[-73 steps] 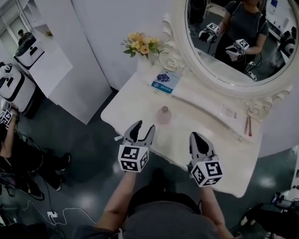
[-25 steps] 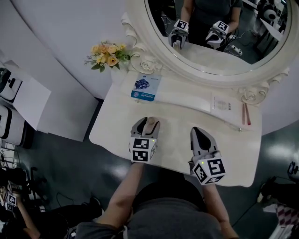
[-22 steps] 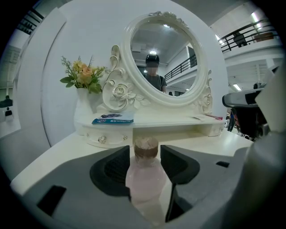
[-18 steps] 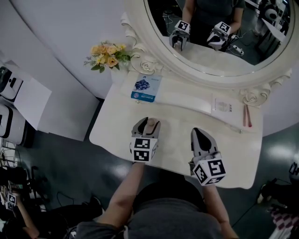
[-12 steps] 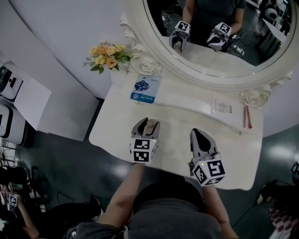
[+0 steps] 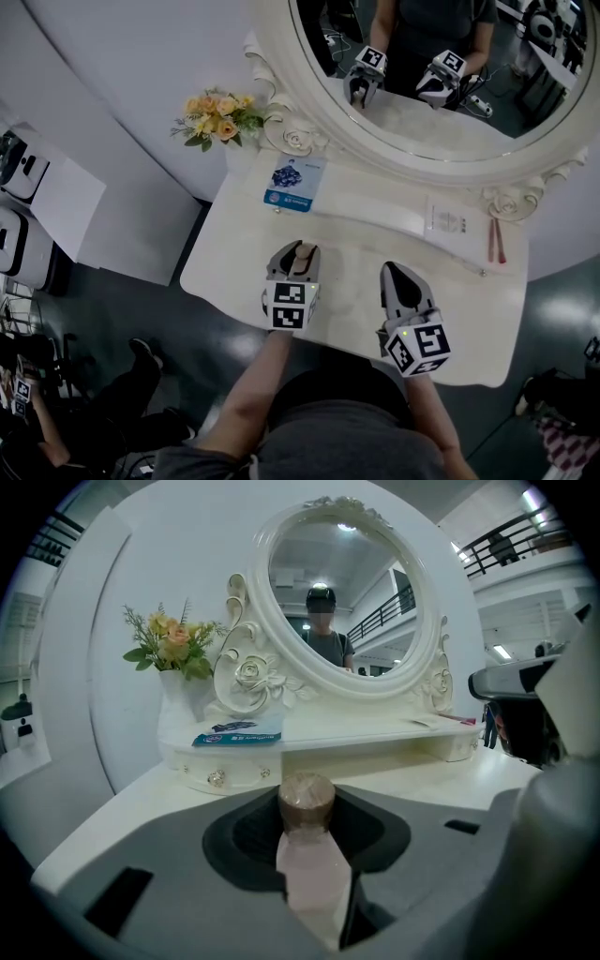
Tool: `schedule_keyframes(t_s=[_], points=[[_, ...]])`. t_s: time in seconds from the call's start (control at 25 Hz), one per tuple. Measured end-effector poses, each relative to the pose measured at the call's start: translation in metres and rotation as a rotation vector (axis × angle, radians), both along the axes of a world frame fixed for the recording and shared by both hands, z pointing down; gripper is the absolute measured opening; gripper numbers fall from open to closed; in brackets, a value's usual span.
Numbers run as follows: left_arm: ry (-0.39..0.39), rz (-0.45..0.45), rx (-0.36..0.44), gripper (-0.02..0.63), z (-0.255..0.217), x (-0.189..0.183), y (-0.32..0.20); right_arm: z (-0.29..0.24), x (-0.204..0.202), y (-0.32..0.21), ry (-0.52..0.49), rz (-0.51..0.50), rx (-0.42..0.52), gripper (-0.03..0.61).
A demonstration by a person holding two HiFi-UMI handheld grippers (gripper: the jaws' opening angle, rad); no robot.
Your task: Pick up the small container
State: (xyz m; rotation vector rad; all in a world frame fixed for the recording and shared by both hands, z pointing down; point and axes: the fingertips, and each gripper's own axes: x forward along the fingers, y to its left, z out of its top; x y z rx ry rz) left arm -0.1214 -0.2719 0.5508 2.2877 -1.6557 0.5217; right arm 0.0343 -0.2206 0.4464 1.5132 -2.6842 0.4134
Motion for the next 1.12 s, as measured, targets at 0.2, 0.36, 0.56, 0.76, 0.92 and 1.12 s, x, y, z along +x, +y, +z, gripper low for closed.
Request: schedule_keyframes(t_s=[0.2,0.36,0.56,0.76,0.92,1.12], points=[[-0.026,0.012,-0.010,0.133,-0.005,0.003,0.002,-0.001,0.001,0.002,-0.009,0.002,-0.003,0.005],[-0.028,0.026,0.005,0.133,-0.013,0.005,0.004,0.000,0.003,0.003,-0.009,0.003,0.001,0.005],[-0.034,0.051,0.047,0.133,-0.038,0.008,0.005,0.000,0.003,0.006,-0.007,0.003,0.004,0.006],[-0.026,0.073,0.078,0.133,-0.060,0.010,0.008,0.004,0.009,0.009,-0.003,0.016,-0.003,0.005],[-0.018,0.092,0.091,0.133,-0.069,0.014,0.010,0.010,0.017,0.013,0.001,0.033,-0.016,0.005],[-0.013,0.113,0.122,0.133,-0.091,0.021,0.014,0.016,0.025,0.017,0.013,0.052,-0.023,0.005]])
